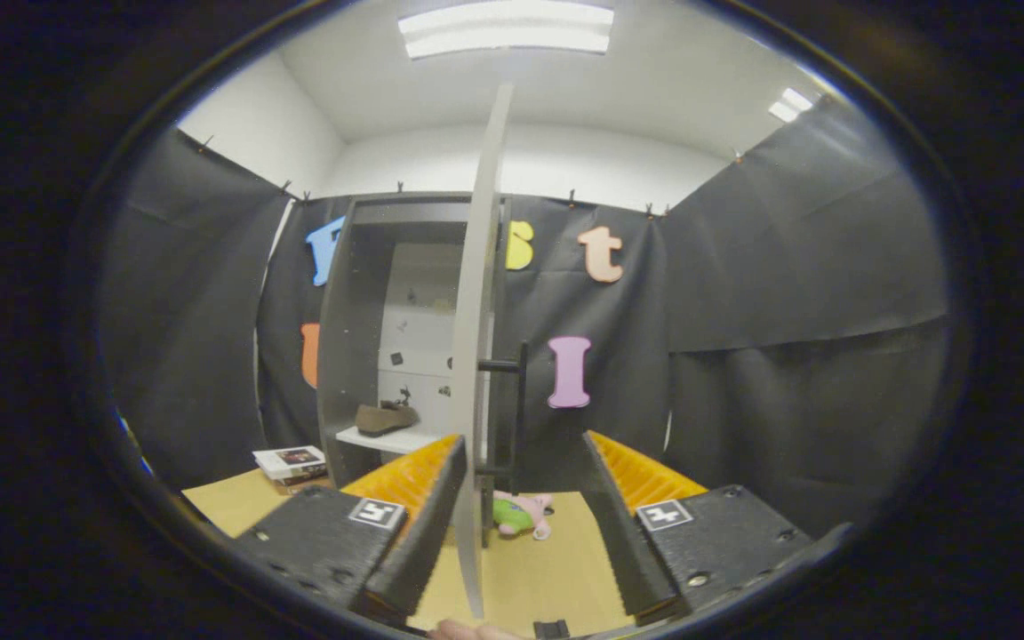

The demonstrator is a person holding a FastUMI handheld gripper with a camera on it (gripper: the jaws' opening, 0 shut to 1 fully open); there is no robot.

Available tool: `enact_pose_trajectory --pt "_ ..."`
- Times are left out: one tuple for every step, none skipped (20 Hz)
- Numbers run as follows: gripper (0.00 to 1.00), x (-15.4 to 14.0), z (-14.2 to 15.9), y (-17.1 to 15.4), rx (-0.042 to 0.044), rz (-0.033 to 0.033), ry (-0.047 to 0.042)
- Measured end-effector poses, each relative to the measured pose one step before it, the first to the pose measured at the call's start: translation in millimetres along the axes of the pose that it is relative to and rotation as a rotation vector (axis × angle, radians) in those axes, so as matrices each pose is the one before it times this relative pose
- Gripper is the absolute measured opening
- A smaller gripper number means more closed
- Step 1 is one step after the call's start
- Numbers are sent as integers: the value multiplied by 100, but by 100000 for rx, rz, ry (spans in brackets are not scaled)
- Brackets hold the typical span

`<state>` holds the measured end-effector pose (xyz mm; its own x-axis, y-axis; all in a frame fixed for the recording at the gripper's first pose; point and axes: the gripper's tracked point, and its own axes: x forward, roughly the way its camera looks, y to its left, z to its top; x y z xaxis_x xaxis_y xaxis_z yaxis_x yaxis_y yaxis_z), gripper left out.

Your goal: Open the shoe cabinet door, grab the shoes and put them into the shoe cabinet, then close the shoe cabinet door.

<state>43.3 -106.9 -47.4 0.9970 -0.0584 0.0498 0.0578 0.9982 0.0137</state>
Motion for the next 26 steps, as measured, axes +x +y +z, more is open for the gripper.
enact_pose_trajectory --pt "94 -1261 -719 688 629 236 292" --pt "97 -582 -362 750 1230 473 -544" --pt "100 -665 -124 395 1703 -10 -701" --pt "100 -361 -656 230 1742 -1302 1370" --pt "100 -525 -817 296 2376 -1558 968" --pt "100 -118 -681 648 695 90 1450" --pt "100 -35 -1040 884 22 547 926" --pt "100 241 -735 693 -270 -284 56" --pt "100 631 -1413 615 -832 -1017 1185" --pt "100 506 -853 447 -133 -1413 222" --pt "100 607 -1080 1034 -406 -102 587" --pt "100 380 -926 1014 -251 200 361" --pt "100 384 -1020 1285 -937 1032 -206" --pt "100 497 -1044 1300 -1167 1475 7" --pt "100 469 -1352 1279 -642 1762 38" --pt "100 621 -1107 1330 -351 1875 -921" --pt "100 462 -1161 871 -196 1168 -164" --pt "100 749 -1657 1145 -176 1717 779" --pt "100 938 -1740 1260 -133 2037 1196" --pt "100 946 -1602 904 -709 1390 2446" --pt "100 1219 -1941 988 -1019 1670 2841" --pt "100 860 -1219 636 -728 1188 2247" --pt "100 1002 -1451 670 -283 1280 2162" --pt "100 778 -957 530 14 965 1342" --pt "100 969 -1038 737 264 1383 600" --pt "100 842 -933 534 -154 809 979"
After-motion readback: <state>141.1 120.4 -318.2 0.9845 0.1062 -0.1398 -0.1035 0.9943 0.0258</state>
